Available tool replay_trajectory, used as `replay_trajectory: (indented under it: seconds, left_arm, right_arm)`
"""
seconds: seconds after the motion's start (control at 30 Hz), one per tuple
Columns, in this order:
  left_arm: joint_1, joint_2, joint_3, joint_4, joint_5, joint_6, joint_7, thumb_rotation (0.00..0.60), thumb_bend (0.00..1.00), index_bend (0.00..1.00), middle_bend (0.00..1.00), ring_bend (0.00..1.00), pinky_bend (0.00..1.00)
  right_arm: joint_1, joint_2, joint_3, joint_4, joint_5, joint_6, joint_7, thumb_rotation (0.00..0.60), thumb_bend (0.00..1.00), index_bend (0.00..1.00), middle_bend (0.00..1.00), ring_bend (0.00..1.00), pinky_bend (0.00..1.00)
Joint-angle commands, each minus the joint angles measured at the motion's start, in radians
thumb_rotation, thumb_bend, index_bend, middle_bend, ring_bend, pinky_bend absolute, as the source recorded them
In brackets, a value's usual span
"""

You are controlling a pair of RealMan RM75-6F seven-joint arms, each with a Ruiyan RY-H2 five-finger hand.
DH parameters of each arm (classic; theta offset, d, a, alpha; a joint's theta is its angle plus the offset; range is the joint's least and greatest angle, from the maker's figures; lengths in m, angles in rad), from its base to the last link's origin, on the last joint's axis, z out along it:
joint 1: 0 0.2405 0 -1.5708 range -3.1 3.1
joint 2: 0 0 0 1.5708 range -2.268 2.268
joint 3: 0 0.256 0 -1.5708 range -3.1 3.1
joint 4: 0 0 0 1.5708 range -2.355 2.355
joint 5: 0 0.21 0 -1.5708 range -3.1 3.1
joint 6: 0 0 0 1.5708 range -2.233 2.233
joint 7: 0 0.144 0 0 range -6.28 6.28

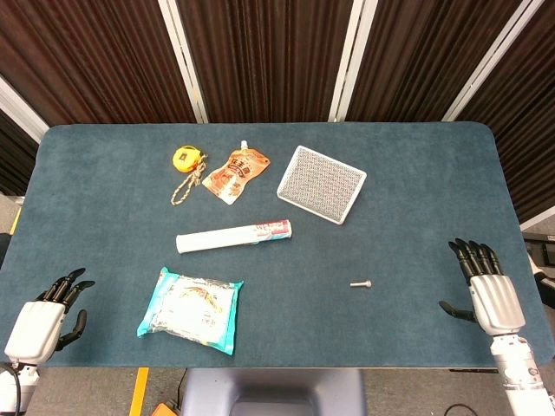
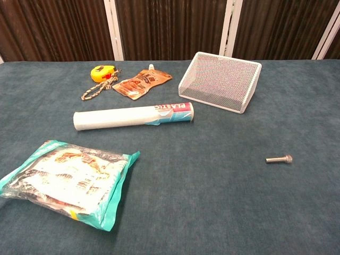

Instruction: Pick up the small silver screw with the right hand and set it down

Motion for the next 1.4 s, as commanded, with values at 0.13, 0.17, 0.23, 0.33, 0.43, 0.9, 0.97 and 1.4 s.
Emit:
replay_trajectory:
  seconds: [0.13,0.17,0.23,0.33,0.43,0.9,0.97,1.4]
  left_arm:
    - [0.003,0.001,-0.006,0.003,0.007,0.021,-0.019,0.6,0.56,0.23,0.09,0.16,0.41]
    - [0.004,0.001,-0.007,0.002,0.009,0.026,-0.023,0.6,0.56,0.23,0.09,0.16,0.41]
    - [0.005,0.001,-0.008,0.003,0.017,0.037,-0.033,0.6,0.56,0.23,0.09,0.16,0.41]
    - [0.005,0.0,-0.008,0.011,0.027,0.045,-0.041,0.6,0.56,0.23,0.09,0.16,0.41]
    - [0.004,-0.001,-0.011,0.016,0.018,0.04,-0.053,0.6,0.56,0.23,0.09,0.16,0.41]
    - [0.022,0.029,-0.014,-0.02,0.001,0.062,-0.048,0.6,0.56,0.23,0.09,0.16,0.41]
    - [0.023,0.031,-0.015,-0.022,-0.002,0.06,-0.05,0.6,0.56,0.23,0.09,0.16,0.41]
    - [0.025,0.04,-0.017,-0.028,0.002,0.065,-0.058,0.6,0.56,0.23,0.09,0.17,0.41]
  right_arm:
    - [0.0,0.004,-0.008,-0.002,-0.007,-0.013,0.011,0.6,0.19,0.15,0.15,0.0,0.0]
    - [0.0,0.005,-0.01,-0.003,-0.009,-0.015,0.013,0.6,0.19,0.15,0.15,0.0,0.0]
    - [0.003,0.007,-0.018,-0.006,-0.024,-0.02,0.028,0.6,0.19,0.15,0.15,0.0,0.0]
    - [0.011,0.008,-0.025,0.0,-0.055,-0.02,0.063,0.6,0.19,0.16,0.14,0.0,0.0]
    - [0.02,-0.01,-0.018,0.032,-0.087,0.002,0.097,0.6,0.19,0.2,0.21,0.06,0.05]
    - [0.214,0.014,0.013,-0.021,-0.106,-0.255,-0.007,0.6,0.35,0.48,0.93,0.8,0.68]
    - [0.236,0.015,0.011,-0.034,-0.091,-0.301,-0.037,0.6,0.38,0.48,0.93,0.81,0.69]
    - [0.331,-0.013,0.008,-0.098,0.024,-0.492,-0.249,0.6,0.42,0.44,0.96,0.83,0.72]
